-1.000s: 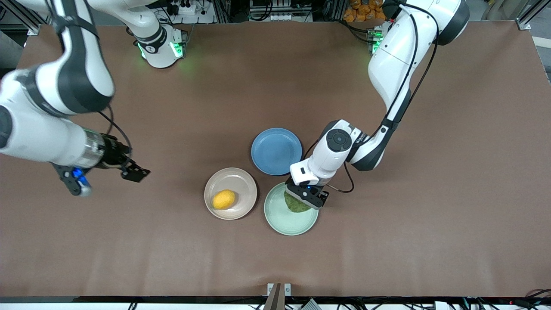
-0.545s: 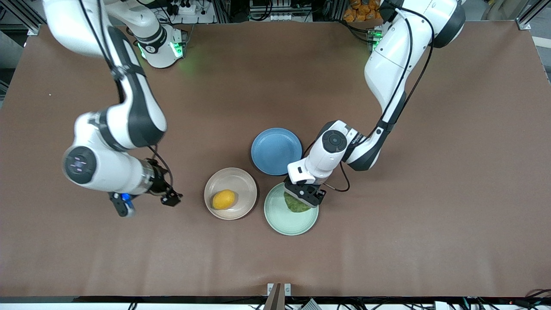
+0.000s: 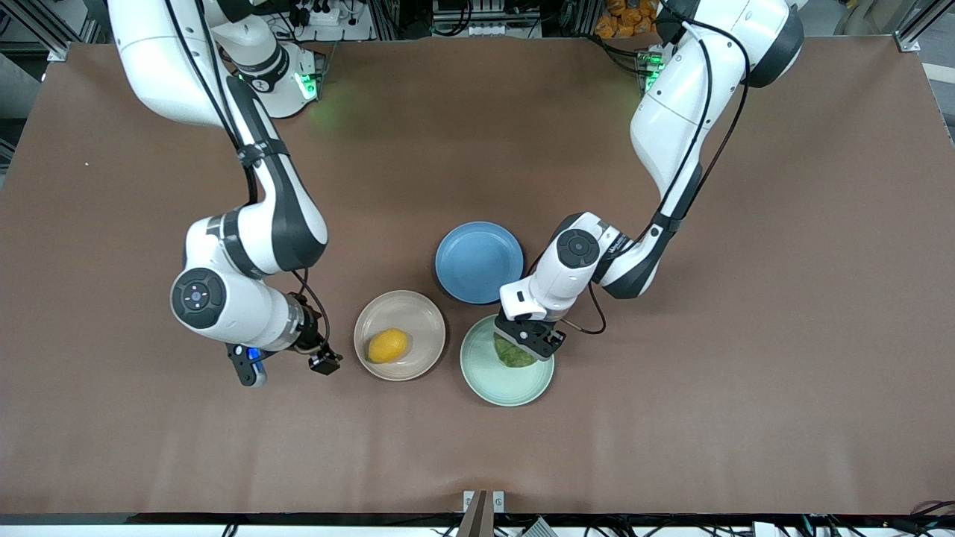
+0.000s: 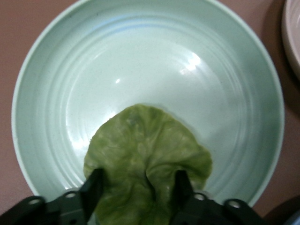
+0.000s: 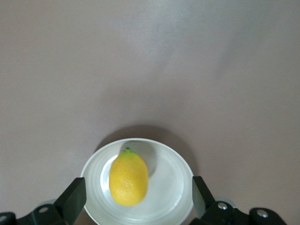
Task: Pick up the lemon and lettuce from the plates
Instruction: 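Lower the left gripper onto the lettuce while the right gripper reaches the lemon, then close the left gripper on the lettuce while the right gripper grasps the lemon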
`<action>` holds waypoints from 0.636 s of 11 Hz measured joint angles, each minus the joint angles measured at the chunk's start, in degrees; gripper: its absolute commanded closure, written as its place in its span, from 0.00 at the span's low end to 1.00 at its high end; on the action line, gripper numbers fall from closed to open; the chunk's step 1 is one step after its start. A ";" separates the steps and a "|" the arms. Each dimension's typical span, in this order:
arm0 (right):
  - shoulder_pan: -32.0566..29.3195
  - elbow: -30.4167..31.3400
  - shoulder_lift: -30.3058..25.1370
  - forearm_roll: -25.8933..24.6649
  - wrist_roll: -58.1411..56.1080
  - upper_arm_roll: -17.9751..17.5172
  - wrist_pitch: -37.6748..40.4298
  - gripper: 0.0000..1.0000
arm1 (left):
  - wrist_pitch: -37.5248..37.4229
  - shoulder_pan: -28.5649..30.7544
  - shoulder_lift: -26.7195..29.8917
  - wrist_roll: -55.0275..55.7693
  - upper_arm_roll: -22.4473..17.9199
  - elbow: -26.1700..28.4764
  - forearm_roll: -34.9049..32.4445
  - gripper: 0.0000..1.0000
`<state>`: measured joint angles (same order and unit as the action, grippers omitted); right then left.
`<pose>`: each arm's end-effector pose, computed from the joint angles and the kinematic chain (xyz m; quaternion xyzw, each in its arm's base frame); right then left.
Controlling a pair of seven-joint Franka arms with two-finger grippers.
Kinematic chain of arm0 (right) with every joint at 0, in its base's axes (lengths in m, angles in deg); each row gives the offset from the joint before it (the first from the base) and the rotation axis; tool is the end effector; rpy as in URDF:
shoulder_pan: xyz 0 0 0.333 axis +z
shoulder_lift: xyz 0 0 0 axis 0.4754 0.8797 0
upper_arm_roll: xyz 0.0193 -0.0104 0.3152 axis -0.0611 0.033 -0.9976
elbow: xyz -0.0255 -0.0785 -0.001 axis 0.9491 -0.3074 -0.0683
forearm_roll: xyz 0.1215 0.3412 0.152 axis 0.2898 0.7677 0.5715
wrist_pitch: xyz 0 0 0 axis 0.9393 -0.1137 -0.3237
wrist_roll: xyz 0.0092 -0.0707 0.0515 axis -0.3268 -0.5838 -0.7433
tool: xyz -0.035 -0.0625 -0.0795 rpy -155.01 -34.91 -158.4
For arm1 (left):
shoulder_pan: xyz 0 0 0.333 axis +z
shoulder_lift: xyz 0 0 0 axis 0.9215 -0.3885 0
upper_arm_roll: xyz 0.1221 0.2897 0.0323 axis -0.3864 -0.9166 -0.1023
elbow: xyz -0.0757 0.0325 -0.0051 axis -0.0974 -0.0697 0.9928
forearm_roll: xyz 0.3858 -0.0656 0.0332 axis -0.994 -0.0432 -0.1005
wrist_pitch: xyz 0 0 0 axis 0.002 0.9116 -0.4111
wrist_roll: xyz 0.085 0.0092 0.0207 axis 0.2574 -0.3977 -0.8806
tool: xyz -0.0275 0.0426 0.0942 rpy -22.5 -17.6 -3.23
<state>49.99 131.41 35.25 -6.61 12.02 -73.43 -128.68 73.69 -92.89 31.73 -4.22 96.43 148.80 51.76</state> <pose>0.6988 0.2247 0.3331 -0.8635 0.5008 0.0451 0.0401 0.6138 -0.4162 0.1696 0.9445 -0.2833 0.1505 0.0709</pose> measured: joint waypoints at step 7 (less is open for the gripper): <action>3.47 -0.93 8.36 0.01 1.44 0.08 -10.71 0.00 | 0.00 -0.02 0.01 -1.25 -0.09 -0.58 -0.02 0.48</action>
<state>53.46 130.47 43.61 -6.60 13.46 -73.36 -139.39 73.69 -92.91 31.74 -5.47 96.33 148.22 51.75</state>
